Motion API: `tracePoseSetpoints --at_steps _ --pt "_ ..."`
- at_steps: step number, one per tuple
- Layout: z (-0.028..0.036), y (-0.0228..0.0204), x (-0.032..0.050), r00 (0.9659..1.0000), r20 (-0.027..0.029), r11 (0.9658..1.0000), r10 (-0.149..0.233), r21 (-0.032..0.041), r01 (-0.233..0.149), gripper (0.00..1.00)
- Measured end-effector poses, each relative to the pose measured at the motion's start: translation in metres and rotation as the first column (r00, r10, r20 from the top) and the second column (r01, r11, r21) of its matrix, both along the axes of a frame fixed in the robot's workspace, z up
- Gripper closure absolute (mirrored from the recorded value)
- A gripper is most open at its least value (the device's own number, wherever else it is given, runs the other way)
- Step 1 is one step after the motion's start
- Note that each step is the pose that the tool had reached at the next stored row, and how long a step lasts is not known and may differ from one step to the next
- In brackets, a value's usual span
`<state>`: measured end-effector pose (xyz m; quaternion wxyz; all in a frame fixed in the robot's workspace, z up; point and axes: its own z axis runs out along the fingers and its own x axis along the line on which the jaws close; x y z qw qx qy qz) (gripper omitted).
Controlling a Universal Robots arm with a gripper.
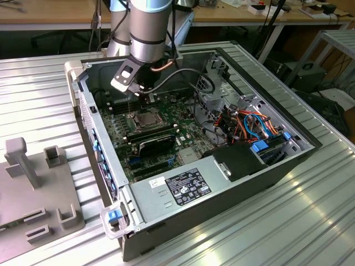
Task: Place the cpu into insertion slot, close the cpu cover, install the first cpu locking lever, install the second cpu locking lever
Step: 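Close the cpu cover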
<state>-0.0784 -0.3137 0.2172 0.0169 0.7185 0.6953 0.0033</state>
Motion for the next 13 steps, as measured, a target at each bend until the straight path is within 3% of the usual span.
tracePoseSetpoints --at_steps 5,10,11,13 --pt "-0.0003 -0.0023 -0.0039 1.0 0.0 1.0 0.0 -0.0001 0.0 0.89" --pt "-0.0118 -0.0022 -0.0098 1.0 0.0007 1.0 0.0 0.0011 0.0 0.89" --pt "-0.0036 -0.0012 -0.0099 1.0 0.0001 1.0 0.0 -0.0075 0.0 0.89" --pt "-0.0075 -0.0015 -0.0105 1.0 0.0 1.0 0.0 -0.0077 0.0 0.89"
